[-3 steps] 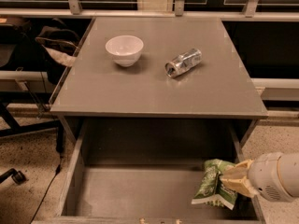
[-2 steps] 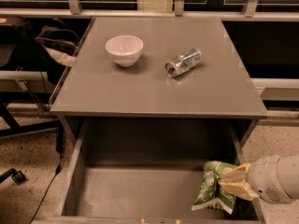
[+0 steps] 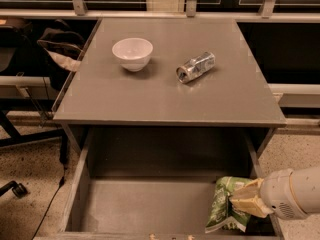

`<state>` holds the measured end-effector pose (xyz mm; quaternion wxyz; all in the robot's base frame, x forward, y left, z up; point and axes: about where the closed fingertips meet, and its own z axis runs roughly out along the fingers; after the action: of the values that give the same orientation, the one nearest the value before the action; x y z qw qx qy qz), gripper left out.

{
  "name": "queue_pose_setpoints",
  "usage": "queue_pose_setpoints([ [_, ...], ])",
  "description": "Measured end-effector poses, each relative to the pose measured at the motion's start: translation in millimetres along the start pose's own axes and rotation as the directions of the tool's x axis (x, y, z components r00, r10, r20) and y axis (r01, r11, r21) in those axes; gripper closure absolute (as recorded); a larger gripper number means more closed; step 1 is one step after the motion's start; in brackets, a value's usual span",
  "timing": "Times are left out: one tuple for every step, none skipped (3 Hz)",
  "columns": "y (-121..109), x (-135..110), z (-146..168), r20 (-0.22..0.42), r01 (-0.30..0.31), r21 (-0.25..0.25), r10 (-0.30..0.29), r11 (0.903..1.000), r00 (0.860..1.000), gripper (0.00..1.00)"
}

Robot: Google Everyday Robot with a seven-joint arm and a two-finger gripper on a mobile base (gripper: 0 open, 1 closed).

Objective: Place green jalapeno chip bag into top drawer

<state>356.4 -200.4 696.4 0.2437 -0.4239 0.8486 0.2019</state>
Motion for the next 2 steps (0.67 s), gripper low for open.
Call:
queue_pose_setpoints([
  [-1.0,-0.7,10.6,-0.051,0.029,0.023,-0.028,0.9993,0.998,1.0],
  [-1.7,-0.3,11.0,-0.056,0.033,0.026,-0.032,0.9991,0.998,0.81],
])
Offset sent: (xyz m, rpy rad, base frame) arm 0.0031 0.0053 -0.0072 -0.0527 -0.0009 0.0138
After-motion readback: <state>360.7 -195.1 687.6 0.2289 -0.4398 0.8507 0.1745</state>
